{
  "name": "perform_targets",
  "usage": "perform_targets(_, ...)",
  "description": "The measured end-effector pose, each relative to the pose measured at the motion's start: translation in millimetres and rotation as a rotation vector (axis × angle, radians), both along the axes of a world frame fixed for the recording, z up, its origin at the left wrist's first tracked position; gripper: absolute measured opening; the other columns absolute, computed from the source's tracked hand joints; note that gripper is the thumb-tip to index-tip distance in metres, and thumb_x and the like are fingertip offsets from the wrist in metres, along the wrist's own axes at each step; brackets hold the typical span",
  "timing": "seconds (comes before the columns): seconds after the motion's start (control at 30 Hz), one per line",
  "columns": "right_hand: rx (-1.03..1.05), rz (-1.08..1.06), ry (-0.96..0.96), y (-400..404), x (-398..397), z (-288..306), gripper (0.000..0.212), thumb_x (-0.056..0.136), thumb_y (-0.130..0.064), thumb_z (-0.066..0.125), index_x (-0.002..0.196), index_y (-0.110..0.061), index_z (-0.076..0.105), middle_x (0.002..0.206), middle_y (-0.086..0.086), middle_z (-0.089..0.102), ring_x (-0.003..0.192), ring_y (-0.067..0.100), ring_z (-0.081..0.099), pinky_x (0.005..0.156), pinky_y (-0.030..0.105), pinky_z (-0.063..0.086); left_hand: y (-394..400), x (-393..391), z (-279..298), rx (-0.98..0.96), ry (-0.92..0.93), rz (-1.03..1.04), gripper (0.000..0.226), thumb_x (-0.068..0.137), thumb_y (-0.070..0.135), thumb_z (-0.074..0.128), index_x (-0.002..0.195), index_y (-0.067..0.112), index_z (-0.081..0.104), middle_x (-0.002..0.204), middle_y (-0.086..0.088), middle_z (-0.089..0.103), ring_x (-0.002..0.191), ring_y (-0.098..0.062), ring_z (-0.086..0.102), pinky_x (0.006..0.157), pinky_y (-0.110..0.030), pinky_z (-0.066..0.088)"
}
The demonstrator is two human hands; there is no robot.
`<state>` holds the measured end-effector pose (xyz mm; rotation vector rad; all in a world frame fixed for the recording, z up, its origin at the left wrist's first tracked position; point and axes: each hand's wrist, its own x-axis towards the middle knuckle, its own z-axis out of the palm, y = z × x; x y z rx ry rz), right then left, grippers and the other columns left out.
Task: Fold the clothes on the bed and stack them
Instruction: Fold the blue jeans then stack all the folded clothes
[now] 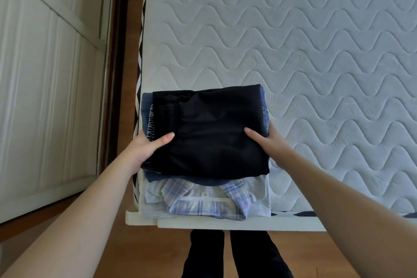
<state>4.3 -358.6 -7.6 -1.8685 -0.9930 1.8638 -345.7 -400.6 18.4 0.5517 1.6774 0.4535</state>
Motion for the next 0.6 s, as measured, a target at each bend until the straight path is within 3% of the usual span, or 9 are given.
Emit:
perform_targets(0.1,0.002,0.052,0.025,-4,4,-1,0.091,0.062,-0.066,0.081,0.14,-0.042,0.04,0.129,-0.014,0.06,0.116,0.013,0.06,0.101,0.041,0.05,-6,-5,1,0.005,-0.01,-0.103,0.079,0.049,0.052,0.088,0.114,0.05,0.044,0.104,0.035,0.051,0.098,0.009,0.05,0.079,-0.016,0.04)
perform_targets(0.17,0.002,0.074,0.026,-6,6,1,0.091,0.063,-0.065,0.08,0.141,-0.041,0.04,0.13,-0.013,0.059,0.117,0.014,0.06,0.102,0.042,0.05,-7,-6,3,-0.01,0.008,-0.184,0.098,0.051,0.05,0.088,0.133,0.044,0.034,0.106,0.037,0.044,0.1,0.007,0.049,0.086,-0.019,0.038)
perform_targets(0.23,0.027,0.075,0.018,-6,6,4,0.086,0.066,-0.064,0.079,0.14,-0.04,0.042,0.127,-0.013,0.061,0.114,0.013,0.061,0.1,0.041,0.051,-7,-4,8,0.012,0.047,-0.203,0.102,0.055,0.052,0.085,0.141,0.039,0.032,0.107,0.036,0.042,0.104,-0.001,0.049,0.093,-0.025,0.037)
perform_targets(0.3,0.066,0.014,0.024,-7,3,8,0.078,0.067,-0.061,0.079,0.135,-0.042,0.046,0.121,-0.016,0.064,0.109,0.011,0.063,0.096,0.038,0.053,-9,1,16,0.048,0.067,-0.154,0.093,0.056,0.057,0.081,0.137,0.042,0.037,0.109,0.035,0.048,0.102,0.004,0.051,0.087,-0.023,0.04)
perform_targets(0.47,0.133,-0.174,0.112,-20,-4,27,0.048,0.072,-0.046,0.079,0.116,-0.049,0.059,0.111,-0.016,0.071,0.1,0.008,0.069,0.078,0.026,0.058,-13,14,48,0.074,-0.003,-0.112,0.052,0.057,0.062,0.083,0.097,0.068,0.05,0.101,0.034,0.065,0.093,0.01,0.061,0.075,-0.019,0.045)
perform_targets(0.6,0.168,-0.259,0.159,-37,0,68,0.05,0.072,-0.043,0.079,0.119,-0.042,0.06,0.112,-0.01,0.072,0.101,0.013,0.069,0.075,0.024,0.057,-16,24,90,0.154,-0.012,-0.114,0.063,0.053,0.064,0.08,0.108,0.058,0.05,0.114,0.024,0.064,0.104,-0.002,0.061,0.086,-0.028,0.049)
